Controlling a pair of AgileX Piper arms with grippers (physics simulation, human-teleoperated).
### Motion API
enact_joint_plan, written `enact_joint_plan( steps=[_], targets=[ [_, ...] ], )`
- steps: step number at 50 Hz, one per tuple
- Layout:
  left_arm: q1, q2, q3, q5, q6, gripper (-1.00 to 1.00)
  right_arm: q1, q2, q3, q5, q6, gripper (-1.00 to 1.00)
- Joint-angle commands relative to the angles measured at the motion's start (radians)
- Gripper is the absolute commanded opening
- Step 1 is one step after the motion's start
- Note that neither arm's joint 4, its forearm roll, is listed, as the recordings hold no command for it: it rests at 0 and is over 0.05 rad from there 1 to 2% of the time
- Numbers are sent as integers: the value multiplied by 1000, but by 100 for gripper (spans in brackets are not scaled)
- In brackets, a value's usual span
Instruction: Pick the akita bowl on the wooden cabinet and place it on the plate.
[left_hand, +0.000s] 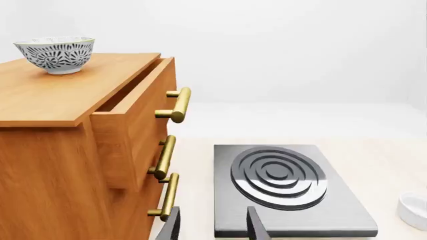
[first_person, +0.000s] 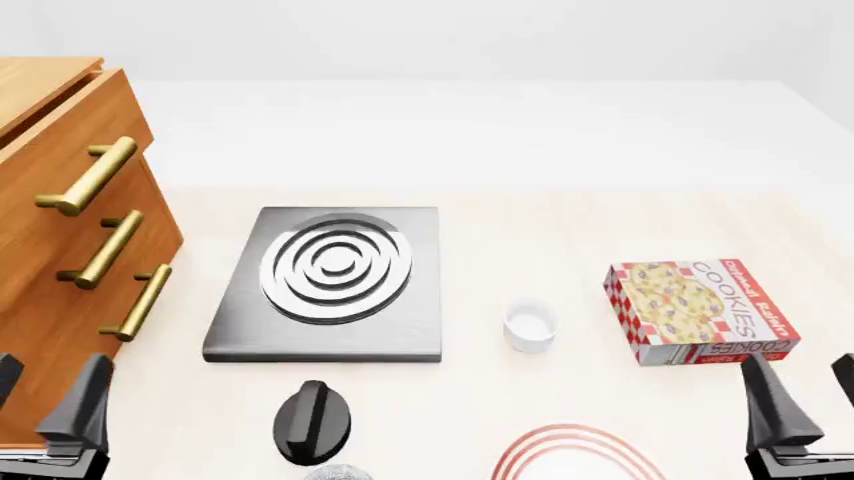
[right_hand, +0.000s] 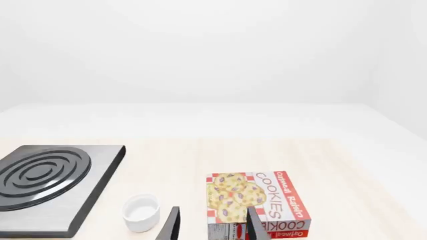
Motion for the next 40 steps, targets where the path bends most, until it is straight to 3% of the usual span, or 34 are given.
enact_joint_plan(
  steps=[1,20,40],
  targets=[
    [-15,8,-1,2,7,100,0,5,-2,-2,0,100],
    [-19,63,-18,-11,-16,100,0,4,-2,-1,0,100],
    [-29,106,-222,150,-33,100,0,4,-3,0,0,100]
  ],
)
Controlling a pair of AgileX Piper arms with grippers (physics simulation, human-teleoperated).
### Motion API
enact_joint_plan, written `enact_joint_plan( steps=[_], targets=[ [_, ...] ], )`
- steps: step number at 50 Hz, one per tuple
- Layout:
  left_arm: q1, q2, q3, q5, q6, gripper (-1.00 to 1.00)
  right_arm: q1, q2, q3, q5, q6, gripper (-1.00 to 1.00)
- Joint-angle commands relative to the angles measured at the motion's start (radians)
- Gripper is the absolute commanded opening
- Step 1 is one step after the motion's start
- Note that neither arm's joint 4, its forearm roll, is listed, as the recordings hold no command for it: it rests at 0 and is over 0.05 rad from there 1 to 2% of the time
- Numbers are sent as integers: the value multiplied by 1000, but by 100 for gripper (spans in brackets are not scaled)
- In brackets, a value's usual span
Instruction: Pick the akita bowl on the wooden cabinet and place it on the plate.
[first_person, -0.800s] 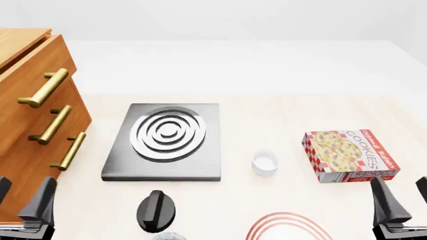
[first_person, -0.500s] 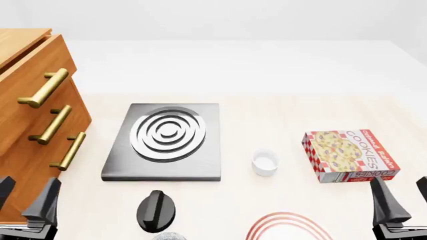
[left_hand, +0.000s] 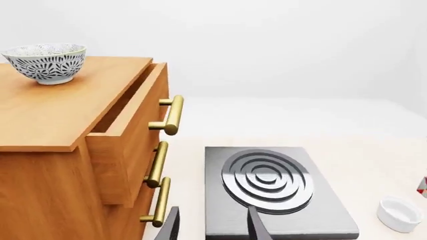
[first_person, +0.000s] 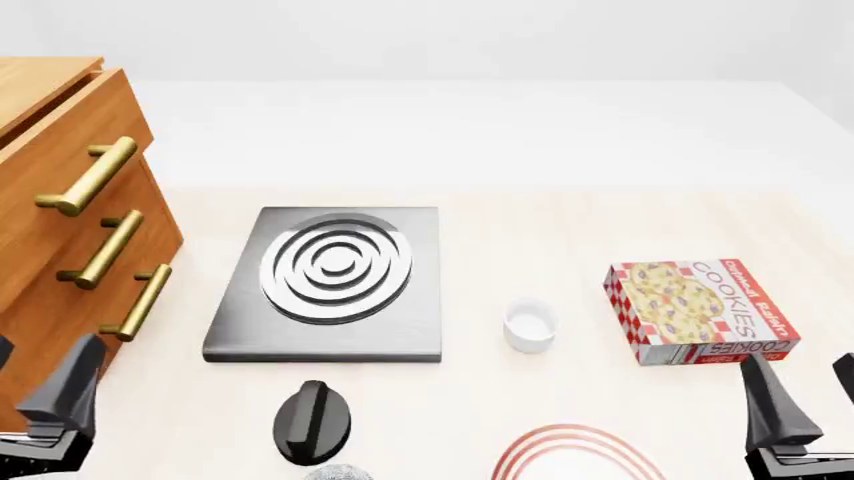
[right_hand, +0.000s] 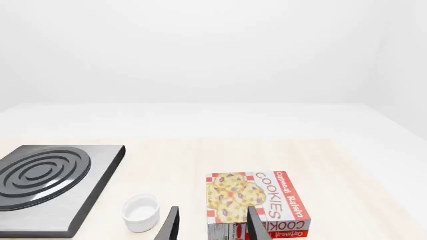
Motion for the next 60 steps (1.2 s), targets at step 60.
enact_joint_plan(
  steps=[60],
  targets=[
    [-31,333,-671,300,-157,100,0,4,0,-4,0,100]
  ],
)
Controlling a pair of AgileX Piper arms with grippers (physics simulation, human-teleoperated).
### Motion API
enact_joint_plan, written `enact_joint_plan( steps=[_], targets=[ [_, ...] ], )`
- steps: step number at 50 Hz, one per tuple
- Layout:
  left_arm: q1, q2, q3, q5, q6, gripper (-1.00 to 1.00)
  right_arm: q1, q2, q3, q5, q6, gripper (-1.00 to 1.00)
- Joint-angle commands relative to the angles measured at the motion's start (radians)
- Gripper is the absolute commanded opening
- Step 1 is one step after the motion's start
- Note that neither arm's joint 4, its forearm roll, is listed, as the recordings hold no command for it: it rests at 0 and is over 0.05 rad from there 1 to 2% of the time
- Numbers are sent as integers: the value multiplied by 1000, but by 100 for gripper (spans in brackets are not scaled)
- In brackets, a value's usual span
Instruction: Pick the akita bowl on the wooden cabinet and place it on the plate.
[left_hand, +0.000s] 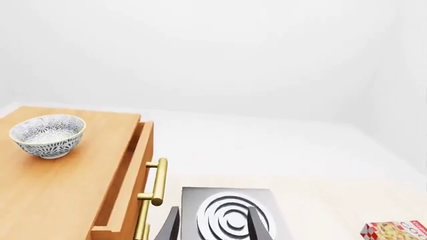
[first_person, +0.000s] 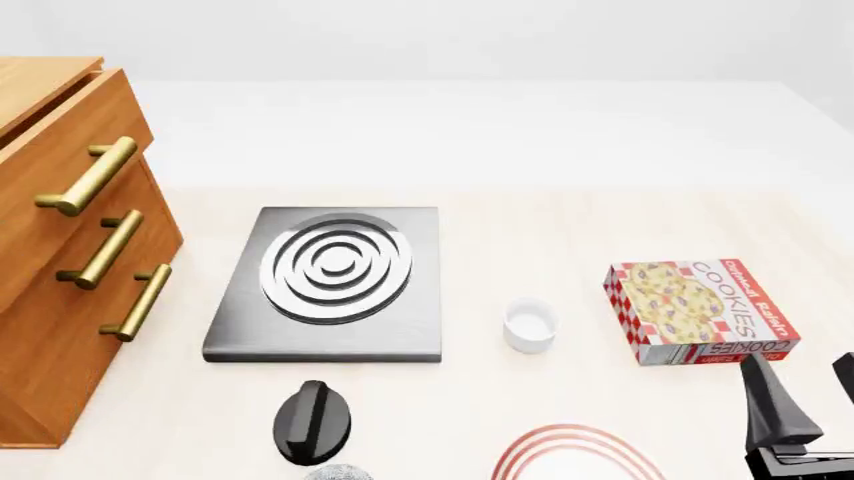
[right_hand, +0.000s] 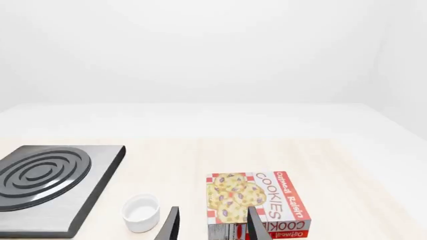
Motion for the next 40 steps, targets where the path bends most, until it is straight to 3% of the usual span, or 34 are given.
enact_joint_plan(
  steps=[1,9,25,38,40],
  targets=[
    [32,75,-102,28,-70,100,0,0,0,0,0,100],
    [64,130,-164,46,-130,100,0,0,0,0,0,100],
    [197,139,-265,69,-182,100,0,0,0,0,0,100],
    [244,159,-334,86,-185,100,0,0,0,0,0,100],
    [289,186,-349,88,-220,100,0,0,0,0,0,100]
  ],
)
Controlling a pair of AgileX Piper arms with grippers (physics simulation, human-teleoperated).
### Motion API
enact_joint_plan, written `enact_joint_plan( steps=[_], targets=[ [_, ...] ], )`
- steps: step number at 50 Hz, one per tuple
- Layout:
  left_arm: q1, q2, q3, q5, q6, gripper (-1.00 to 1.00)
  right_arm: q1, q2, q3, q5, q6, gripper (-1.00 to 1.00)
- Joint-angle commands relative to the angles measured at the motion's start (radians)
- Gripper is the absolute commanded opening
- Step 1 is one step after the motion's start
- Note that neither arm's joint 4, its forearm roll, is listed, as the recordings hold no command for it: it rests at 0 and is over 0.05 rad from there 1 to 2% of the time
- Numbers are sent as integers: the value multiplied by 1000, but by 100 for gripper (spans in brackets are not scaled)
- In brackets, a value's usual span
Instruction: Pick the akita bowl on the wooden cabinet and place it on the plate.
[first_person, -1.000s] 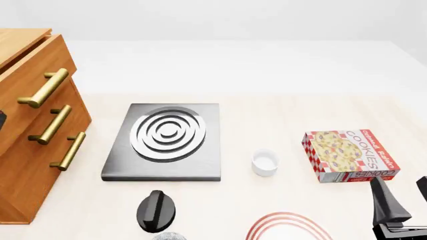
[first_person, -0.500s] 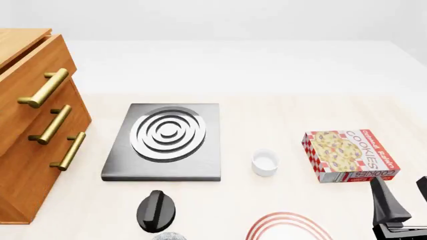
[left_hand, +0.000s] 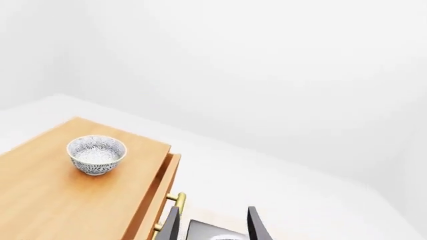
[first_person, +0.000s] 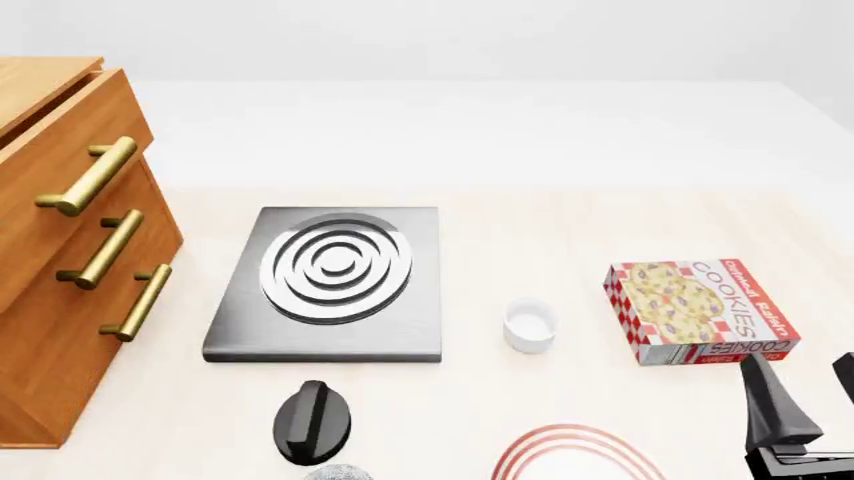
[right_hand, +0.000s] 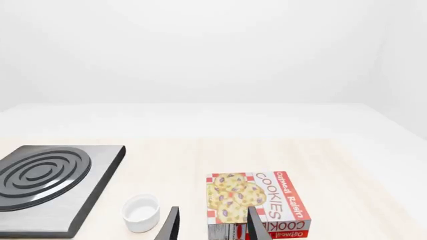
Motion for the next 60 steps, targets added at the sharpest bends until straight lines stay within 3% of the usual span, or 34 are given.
enact_joint_plan(
  steps=[1,4,5,19,32,60],
  targets=[
    [98,60,-71,17,-47,100,0,0,0,0,0,100],
    [112,79,-89,21,-41,100,0,0,0,0,0,100],
    [237,201,-211,43,-65,100,0,0,0,0,0,100],
    [302,239,-260,53,-86,100,0,0,0,0,0,100],
    [385,285,-238,22,-126,100,0,0,0,0,0,100],
    [495,377,-177,-76,-137,100,0,0,0,0,0,100]
  ],
)
